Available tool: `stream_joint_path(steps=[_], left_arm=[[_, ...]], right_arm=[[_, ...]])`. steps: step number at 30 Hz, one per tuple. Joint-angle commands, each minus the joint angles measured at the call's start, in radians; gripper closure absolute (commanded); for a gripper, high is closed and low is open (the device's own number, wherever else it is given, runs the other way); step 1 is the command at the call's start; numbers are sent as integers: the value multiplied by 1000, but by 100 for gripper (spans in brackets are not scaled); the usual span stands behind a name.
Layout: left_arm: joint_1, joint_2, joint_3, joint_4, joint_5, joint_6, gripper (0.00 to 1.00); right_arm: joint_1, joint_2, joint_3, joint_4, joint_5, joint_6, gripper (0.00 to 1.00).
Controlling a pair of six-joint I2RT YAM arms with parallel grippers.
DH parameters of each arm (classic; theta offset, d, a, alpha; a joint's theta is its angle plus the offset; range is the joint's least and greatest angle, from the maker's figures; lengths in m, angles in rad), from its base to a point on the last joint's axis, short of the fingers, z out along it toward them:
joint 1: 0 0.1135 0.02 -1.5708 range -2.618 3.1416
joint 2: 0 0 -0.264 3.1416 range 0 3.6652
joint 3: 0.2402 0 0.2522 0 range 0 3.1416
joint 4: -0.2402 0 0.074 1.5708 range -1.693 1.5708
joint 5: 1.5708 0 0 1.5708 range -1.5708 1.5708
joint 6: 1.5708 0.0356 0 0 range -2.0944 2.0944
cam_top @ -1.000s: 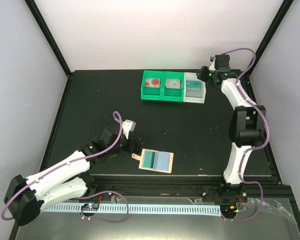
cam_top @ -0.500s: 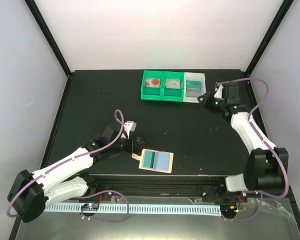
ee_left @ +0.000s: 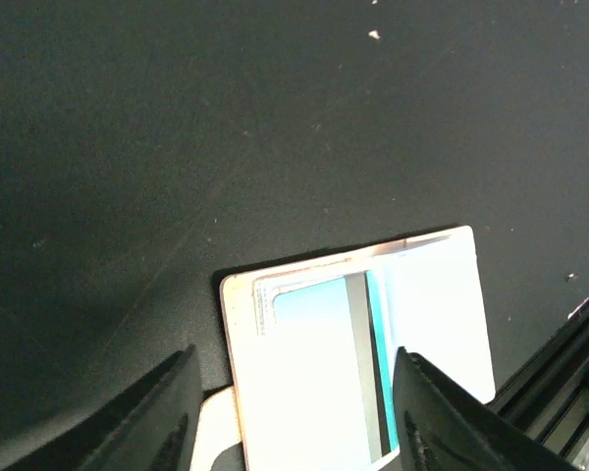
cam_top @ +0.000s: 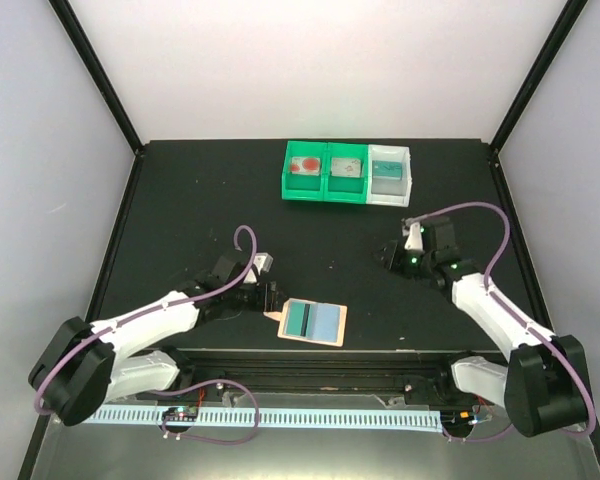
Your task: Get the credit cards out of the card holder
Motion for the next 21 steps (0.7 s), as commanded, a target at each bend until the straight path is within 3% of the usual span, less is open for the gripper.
stream_joint_path(steps=[1, 10, 21], left_arm=[[5, 53, -10, 85, 42, -4, 48], [4, 145, -30, 119, 71, -39, 71], [-18, 138, -86, 182, 126, -97, 83]], right_arm=[[107, -49, -79, 74, -12, 37, 58], [402, 2, -205, 305, 48, 182, 59], [653, 172, -121, 363, 173, 267, 62]])
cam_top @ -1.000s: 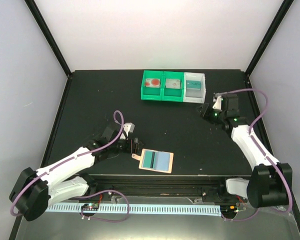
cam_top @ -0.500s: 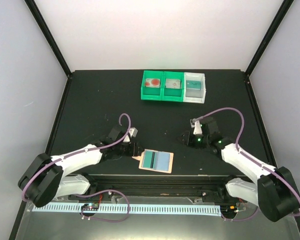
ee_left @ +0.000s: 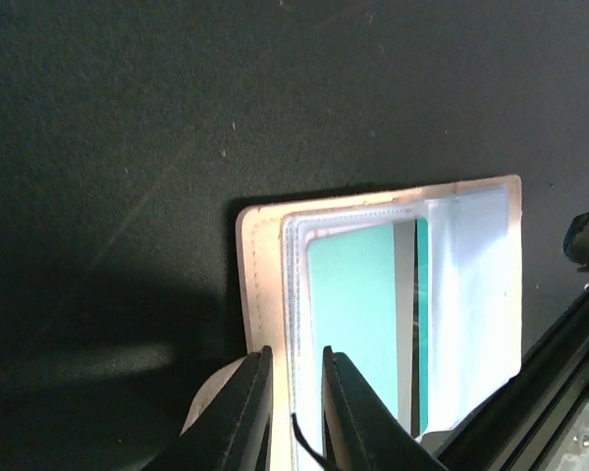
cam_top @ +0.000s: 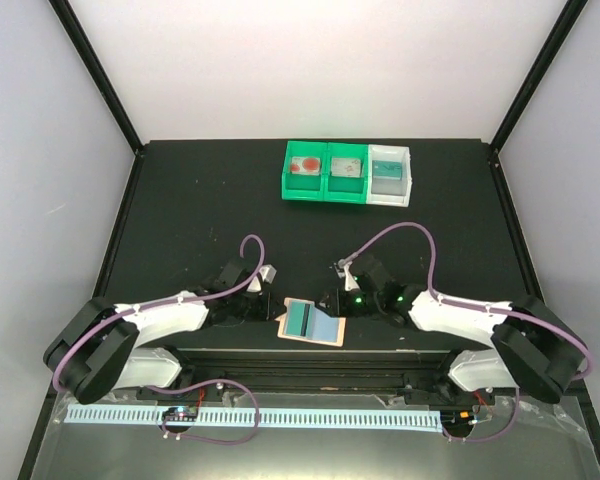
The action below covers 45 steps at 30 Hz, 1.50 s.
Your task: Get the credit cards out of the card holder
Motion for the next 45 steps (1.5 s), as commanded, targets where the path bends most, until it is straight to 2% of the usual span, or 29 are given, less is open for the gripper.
stream_joint_path(steps=[1, 7, 10, 18, 23, 27, 31, 37, 42, 45], left_arm=[[-19, -17, -22, 62, 33, -41, 84], [-33, -29, -48, 101, 35, -68, 87], [-40, -38, -76, 149, 45, -99, 87], [-50, -70, -82, 139, 46, -121, 89], [-59, -132, -89, 148, 68, -137, 87], [-64, -140, -92, 187, 83, -148, 80], [-63, -118, -96, 204, 68, -147, 81], [-63, -54, -100, 208, 64, -121, 83], [-88, 3, -72, 157, 56, -88, 84], [-110, 33, -91, 181, 41, -115, 86]], right_arm=[[72, 45, 28, 84, 79, 68, 63], [129, 118, 33, 147, 90, 104, 68], [129, 167, 79, 76, 117, 62, 73], [124, 238, 101, -10, 199, -32, 82], [95, 211, 90, -35, 228, -89, 82], [80, 186, 117, -78, 259, -132, 82], [74, 179, 163, -100, 162, -165, 80], [74, 145, 108, 14, 39, -8, 79], [76, 165, 67, 70, 25, 79, 78], [76, 167, 42, 103, 31, 103, 77]])
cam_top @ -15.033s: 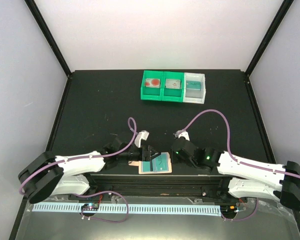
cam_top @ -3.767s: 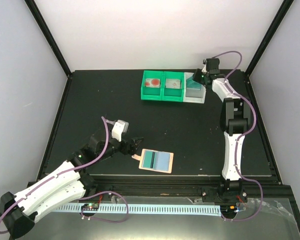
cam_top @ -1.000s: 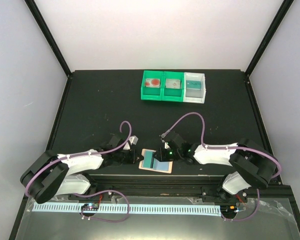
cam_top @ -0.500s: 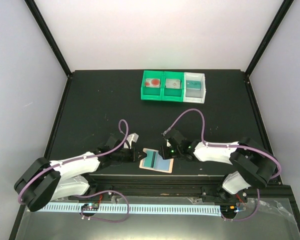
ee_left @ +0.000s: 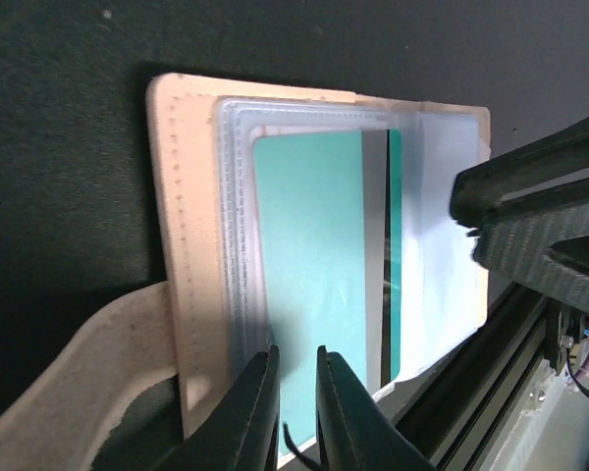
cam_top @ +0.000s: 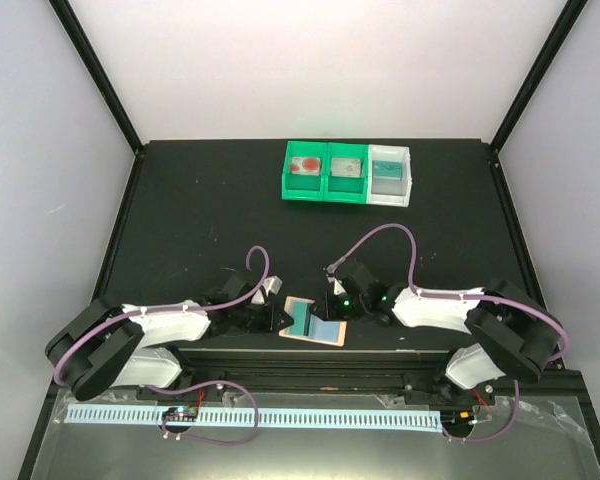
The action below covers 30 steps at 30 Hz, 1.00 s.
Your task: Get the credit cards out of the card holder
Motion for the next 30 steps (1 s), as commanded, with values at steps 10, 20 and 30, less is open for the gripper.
stream_joint_path(steps=[10, 20, 30], left_arm=[[-118, 66, -4, 67, -52, -57, 90], [-125, 47, -6, 53, -85, -49, 90], [-125, 32, -4, 33, -94, -25, 87]], right_arm=[[-3, 68, -90, 162, -9, 53, 77], [-3, 50, -102, 168, -20, 19, 86], [-2, 16, -108, 166, -9, -14, 99]])
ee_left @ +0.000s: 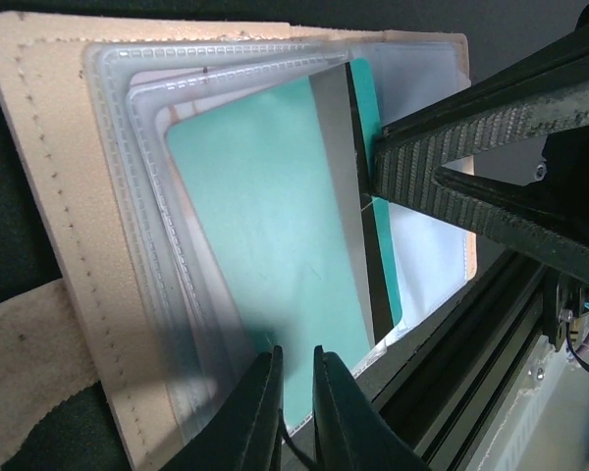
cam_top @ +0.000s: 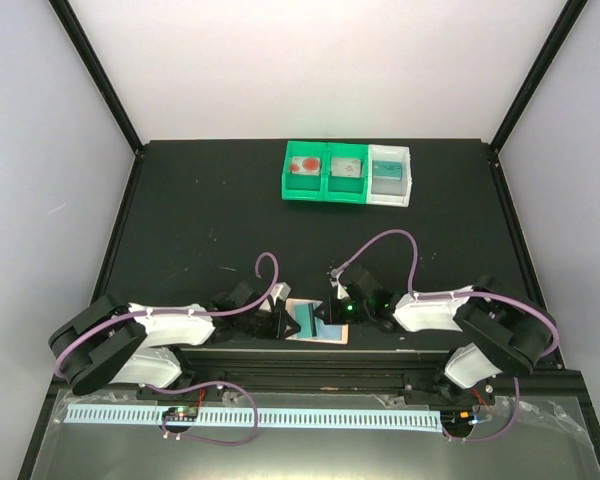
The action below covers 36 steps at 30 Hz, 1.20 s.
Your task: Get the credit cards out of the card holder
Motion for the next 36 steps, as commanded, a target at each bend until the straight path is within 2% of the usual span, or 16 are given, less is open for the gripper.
stream_joint_path(steps=[1, 7, 12, 17, 21, 26, 29, 33, 36], left_arm=[[-7, 4, 1, -37, -44, 24, 87], [-8, 19, 2, -41, -54, 22, 86], [-7, 21, 16, -55, -46, 26, 85], [-7, 17, 17, -53, -53, 24, 84], [-7, 32, 18, -52, -53, 30, 85], [-7, 46, 12, -37, -49, 28, 86], [-7, 45, 11, -39, -49, 26, 86], [-7, 35, -8, -17, -51, 13, 86], [-8, 37, -11, -22, -55, 13, 86]], right_arm=[[5, -41, -5, -27, 14, -52, 99], [4, -81, 27, -150, 60, -123, 99], [-4, -91, 29, -173, 74, -136, 99], [-19, -76, 17, -135, 42, -122, 99], [-20, -31, 14, -65, -34, -101, 87], [-19, 22, -15, 34, -86, -67, 84], [-22, 31, -27, 64, -100, -60, 86], [-23, 10, -32, 67, -94, -61, 99], [-29, -18, -33, 49, -86, -57, 99]])
